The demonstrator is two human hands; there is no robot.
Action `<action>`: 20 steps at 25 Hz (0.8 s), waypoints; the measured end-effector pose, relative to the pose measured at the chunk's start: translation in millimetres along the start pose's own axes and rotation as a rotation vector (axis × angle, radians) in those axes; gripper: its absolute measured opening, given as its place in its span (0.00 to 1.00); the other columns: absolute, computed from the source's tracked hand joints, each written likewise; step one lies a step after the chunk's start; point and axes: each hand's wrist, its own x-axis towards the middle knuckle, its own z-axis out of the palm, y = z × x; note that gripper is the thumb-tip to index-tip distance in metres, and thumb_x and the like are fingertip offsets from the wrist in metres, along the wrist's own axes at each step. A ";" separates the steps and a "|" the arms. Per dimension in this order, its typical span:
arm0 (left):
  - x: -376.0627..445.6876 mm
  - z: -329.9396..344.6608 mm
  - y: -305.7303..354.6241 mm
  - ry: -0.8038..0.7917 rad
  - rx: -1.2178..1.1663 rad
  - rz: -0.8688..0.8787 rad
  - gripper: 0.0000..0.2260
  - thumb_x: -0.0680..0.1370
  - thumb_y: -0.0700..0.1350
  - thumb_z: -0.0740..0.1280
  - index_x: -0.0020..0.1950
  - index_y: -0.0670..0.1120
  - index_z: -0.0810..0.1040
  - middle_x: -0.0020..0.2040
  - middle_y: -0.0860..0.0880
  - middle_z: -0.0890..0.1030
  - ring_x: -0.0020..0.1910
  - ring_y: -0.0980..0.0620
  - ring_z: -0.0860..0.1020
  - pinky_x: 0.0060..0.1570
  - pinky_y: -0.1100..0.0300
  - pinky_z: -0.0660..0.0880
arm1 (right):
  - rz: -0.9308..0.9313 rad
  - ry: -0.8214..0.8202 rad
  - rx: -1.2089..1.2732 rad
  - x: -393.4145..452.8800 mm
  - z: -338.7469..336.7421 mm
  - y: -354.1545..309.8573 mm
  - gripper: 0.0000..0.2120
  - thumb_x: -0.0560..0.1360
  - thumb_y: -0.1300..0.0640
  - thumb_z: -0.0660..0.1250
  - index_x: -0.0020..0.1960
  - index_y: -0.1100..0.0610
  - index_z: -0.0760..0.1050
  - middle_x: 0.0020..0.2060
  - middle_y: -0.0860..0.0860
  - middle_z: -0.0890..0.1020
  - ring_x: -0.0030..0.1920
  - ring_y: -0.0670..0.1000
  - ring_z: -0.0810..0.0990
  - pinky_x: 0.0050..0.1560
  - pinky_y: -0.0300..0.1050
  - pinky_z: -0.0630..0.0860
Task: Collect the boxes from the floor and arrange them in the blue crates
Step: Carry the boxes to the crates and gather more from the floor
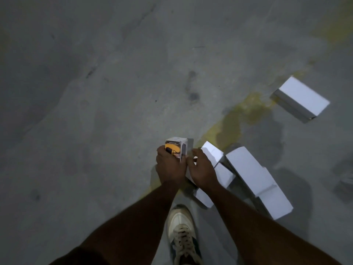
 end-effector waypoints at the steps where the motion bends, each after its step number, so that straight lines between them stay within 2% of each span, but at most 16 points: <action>1: -2.3 -3.8 -1.6 0.014 -0.012 0.027 0.31 0.71 0.57 0.75 0.67 0.48 0.66 0.62 0.46 0.77 0.60 0.45 0.78 0.60 0.45 0.77 | 0.010 -0.003 0.004 -0.4 -0.5 -4.1 0.21 0.81 0.45 0.58 0.70 0.55 0.69 0.67 0.52 0.76 0.66 0.54 0.75 0.67 0.51 0.70; 3: -22.0 -21.7 19.1 -0.031 -0.136 0.138 0.27 0.74 0.58 0.72 0.68 0.48 0.68 0.63 0.47 0.76 0.60 0.47 0.78 0.60 0.47 0.77 | 0.024 0.051 0.059 -15.1 -23.3 -16.1 0.20 0.82 0.43 0.56 0.67 0.54 0.71 0.63 0.51 0.78 0.63 0.53 0.76 0.64 0.53 0.73; 5: -43.2 -32.5 38.2 -0.138 -0.333 0.195 0.20 0.76 0.55 0.67 0.65 0.49 0.73 0.60 0.49 0.78 0.56 0.51 0.79 0.58 0.50 0.78 | 0.035 0.106 0.122 -26.1 -41.3 -22.7 0.17 0.82 0.44 0.56 0.63 0.54 0.71 0.58 0.50 0.80 0.57 0.52 0.79 0.56 0.49 0.74; 7: -63.3 -37.6 63.0 -0.265 -0.473 0.141 0.16 0.76 0.54 0.63 0.62 0.51 0.76 0.57 0.49 0.81 0.52 0.53 0.81 0.56 0.51 0.80 | 0.076 0.148 0.165 -37.5 -63.4 -25.8 0.16 0.82 0.45 0.56 0.63 0.55 0.70 0.54 0.49 0.79 0.51 0.50 0.80 0.47 0.43 0.73; 8: -72.8 -36.6 74.8 -0.325 -0.513 0.084 0.15 0.78 0.53 0.62 0.63 0.50 0.76 0.57 0.49 0.82 0.50 0.53 0.82 0.55 0.51 0.80 | 0.105 0.162 0.194 -43.6 -75.4 -25.0 0.17 0.82 0.45 0.57 0.64 0.55 0.70 0.53 0.49 0.79 0.50 0.50 0.80 0.45 0.42 0.73; 11: -96.4 -27.4 102.8 -0.449 -0.584 -0.076 0.13 0.81 0.49 0.63 0.65 0.48 0.70 0.56 0.46 0.81 0.49 0.49 0.83 0.51 0.52 0.81 | 0.144 0.242 0.241 -57.3 -107.6 -13.3 0.16 0.81 0.42 0.59 0.61 0.53 0.70 0.53 0.50 0.81 0.50 0.51 0.82 0.50 0.45 0.77; 13: -113.7 -20.1 120.6 -0.502 -0.577 -0.090 0.12 0.82 0.49 0.64 0.62 0.46 0.69 0.54 0.45 0.81 0.49 0.47 0.83 0.50 0.52 0.81 | 0.165 0.303 0.292 -67.9 -130.8 -4.0 0.18 0.79 0.40 0.60 0.61 0.52 0.70 0.55 0.52 0.81 0.51 0.52 0.82 0.54 0.51 0.79; 15: -133.8 -12.4 141.3 -0.542 -0.495 0.015 0.10 0.82 0.49 0.64 0.59 0.45 0.73 0.52 0.46 0.82 0.49 0.48 0.82 0.48 0.56 0.79 | 0.186 0.413 0.317 -79.7 -156.6 6.9 0.22 0.78 0.42 0.62 0.65 0.54 0.69 0.58 0.55 0.78 0.56 0.54 0.79 0.58 0.54 0.77; 17: -153.5 -1.9 162.8 -0.580 -0.415 0.177 0.10 0.81 0.47 0.64 0.56 0.43 0.80 0.49 0.45 0.84 0.46 0.49 0.83 0.42 0.62 0.77 | 0.215 0.524 0.318 -91.2 -181.5 20.1 0.25 0.78 0.44 0.64 0.69 0.57 0.67 0.60 0.57 0.75 0.60 0.57 0.75 0.61 0.51 0.72; 19: -174.0 13.7 184.2 -0.601 -0.304 0.362 0.12 0.78 0.47 0.64 0.52 0.43 0.83 0.46 0.44 0.85 0.43 0.49 0.84 0.39 0.61 0.77 | 0.266 0.605 0.334 -103.5 -208.0 34.6 0.28 0.78 0.47 0.66 0.72 0.58 0.65 0.62 0.59 0.72 0.64 0.57 0.71 0.64 0.49 0.68; 20: -185.0 24.9 194.6 -0.620 -0.239 0.419 0.13 0.77 0.48 0.63 0.53 0.44 0.83 0.47 0.45 0.85 0.45 0.48 0.84 0.42 0.58 0.79 | 0.284 0.652 0.339 -108.7 -222.8 44.1 0.29 0.77 0.47 0.67 0.73 0.58 0.64 0.63 0.59 0.71 0.65 0.57 0.69 0.65 0.49 0.67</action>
